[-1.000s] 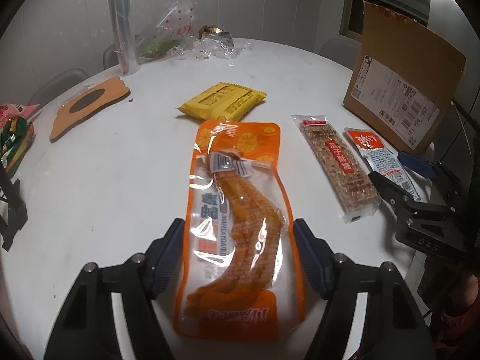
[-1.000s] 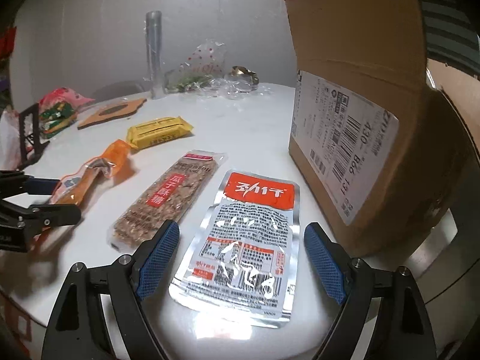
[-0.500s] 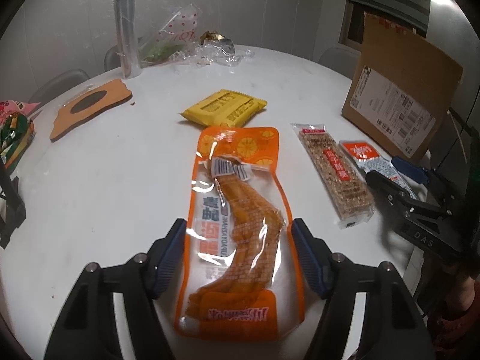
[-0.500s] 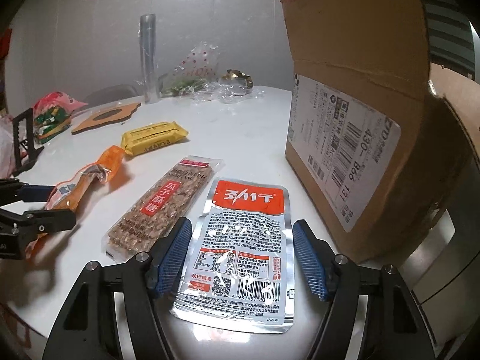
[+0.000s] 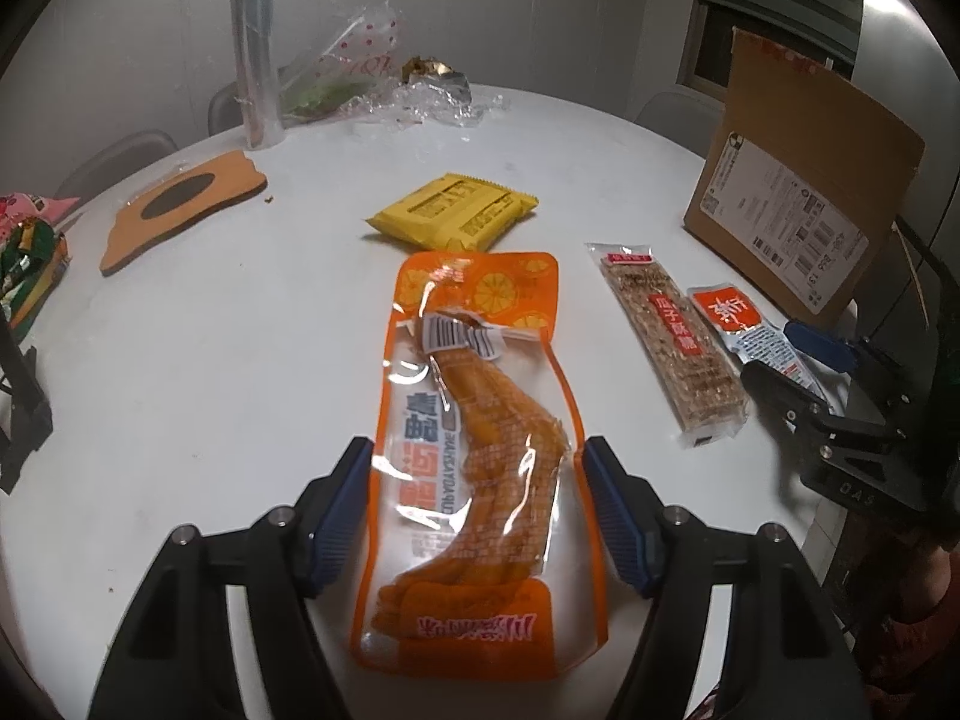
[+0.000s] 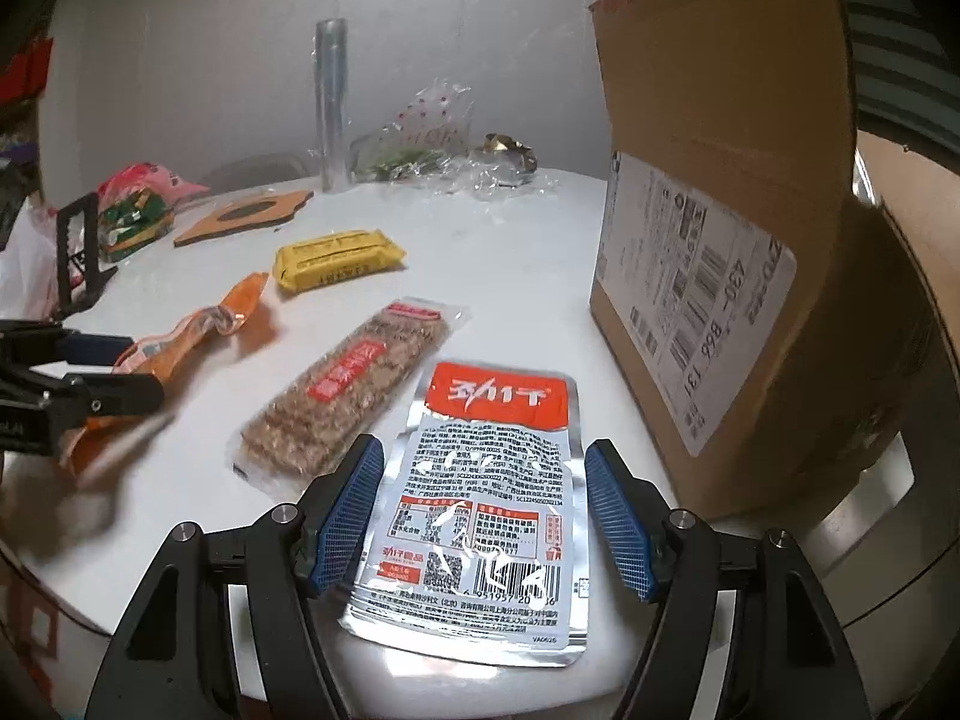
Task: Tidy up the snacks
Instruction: 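Grasp the red-label jerky pack with the right tool while the left tool grasps the orange sausage pack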
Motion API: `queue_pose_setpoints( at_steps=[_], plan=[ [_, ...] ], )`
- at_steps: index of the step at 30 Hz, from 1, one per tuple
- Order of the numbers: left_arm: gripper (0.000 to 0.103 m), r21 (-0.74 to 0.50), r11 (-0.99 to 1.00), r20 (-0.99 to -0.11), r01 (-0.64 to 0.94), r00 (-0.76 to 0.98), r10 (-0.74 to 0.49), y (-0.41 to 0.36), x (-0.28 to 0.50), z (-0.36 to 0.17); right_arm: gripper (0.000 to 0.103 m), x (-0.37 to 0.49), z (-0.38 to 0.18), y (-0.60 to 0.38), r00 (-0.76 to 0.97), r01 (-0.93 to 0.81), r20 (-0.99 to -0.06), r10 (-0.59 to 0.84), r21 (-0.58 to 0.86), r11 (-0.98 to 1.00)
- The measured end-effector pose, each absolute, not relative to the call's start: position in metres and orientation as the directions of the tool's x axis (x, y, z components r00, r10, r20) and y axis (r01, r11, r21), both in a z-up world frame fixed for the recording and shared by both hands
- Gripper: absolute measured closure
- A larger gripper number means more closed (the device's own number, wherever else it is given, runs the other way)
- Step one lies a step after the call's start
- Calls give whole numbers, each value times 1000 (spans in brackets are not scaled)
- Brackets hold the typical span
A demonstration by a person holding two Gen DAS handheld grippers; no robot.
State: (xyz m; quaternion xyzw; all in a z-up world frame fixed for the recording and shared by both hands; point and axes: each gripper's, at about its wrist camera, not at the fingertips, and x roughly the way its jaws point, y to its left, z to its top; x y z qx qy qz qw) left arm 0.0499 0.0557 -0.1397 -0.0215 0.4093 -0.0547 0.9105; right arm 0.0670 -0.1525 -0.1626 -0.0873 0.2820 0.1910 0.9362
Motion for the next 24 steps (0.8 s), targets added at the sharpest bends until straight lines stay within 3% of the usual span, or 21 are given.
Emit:
queue_pose_setpoints(
  at_steps=[10, 12, 13, 24],
  plan=[
    [33, -63, 997, -755, 43, 652, -76, 46, 67, -142, 30, 74, -165, -148, 780, -378, -550, 299, -33, 925],
    [34, -50, 998, -753, 35, 655, -60, 44, 70, -143, 31, 75, -166, -146, 788, -369, -544, 287, -44, 928],
    [34, -41, 999, -752, 35, 657, -54, 43, 71, -143, 37, 75, -166, -145, 792, -367, -540, 286, -47, 929],
    [39, -54, 998, -725, 19, 687, -52, 50, 59, -135, 37, 68, -156, -148, 800, -384, -516, 305, -51, 922]
  ],
)
